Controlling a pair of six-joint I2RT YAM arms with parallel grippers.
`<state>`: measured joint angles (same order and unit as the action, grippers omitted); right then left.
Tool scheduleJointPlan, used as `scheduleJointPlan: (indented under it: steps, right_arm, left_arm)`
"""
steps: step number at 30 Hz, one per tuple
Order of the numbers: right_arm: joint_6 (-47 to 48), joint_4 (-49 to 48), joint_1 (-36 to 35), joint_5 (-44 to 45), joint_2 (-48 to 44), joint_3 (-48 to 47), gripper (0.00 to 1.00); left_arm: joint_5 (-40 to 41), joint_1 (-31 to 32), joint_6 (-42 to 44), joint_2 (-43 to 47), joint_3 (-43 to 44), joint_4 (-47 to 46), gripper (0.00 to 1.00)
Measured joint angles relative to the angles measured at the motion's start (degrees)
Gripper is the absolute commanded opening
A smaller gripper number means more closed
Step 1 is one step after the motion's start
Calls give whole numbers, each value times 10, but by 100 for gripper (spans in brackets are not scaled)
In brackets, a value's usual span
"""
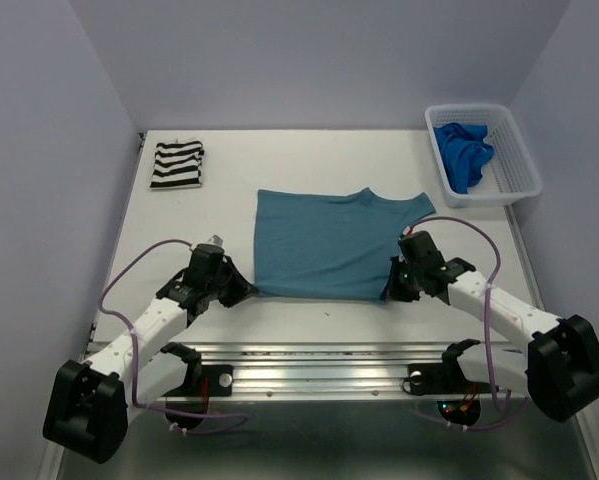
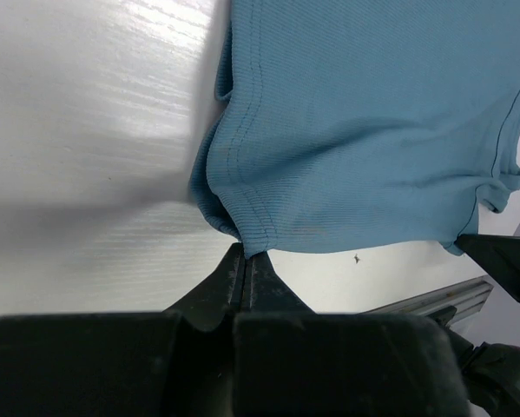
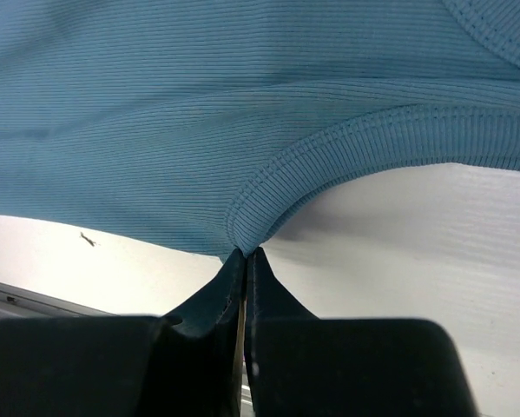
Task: Fold and stack the tank tops
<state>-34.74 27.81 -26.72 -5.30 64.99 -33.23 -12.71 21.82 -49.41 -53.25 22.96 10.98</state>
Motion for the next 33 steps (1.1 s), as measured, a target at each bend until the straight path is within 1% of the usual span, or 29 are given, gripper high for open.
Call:
scheduleJointPlan:
  steps: [6,15,24,33]
  right_arm:
    - [0,24,0,1,13,-7,1]
    - [23,50,0,17,89,-111,1]
    - [50,60,0,36,155,-196,1]
    - [77,66,26,39,217,-249,1]
  left_arm:
    - [-7,2,1,-11,4,13,0]
    - [-5,2,19,-62,78,24,0]
    - [14,-2,63,-172,175,42,0]
    - [14,-40,106,-257,252,50,0]
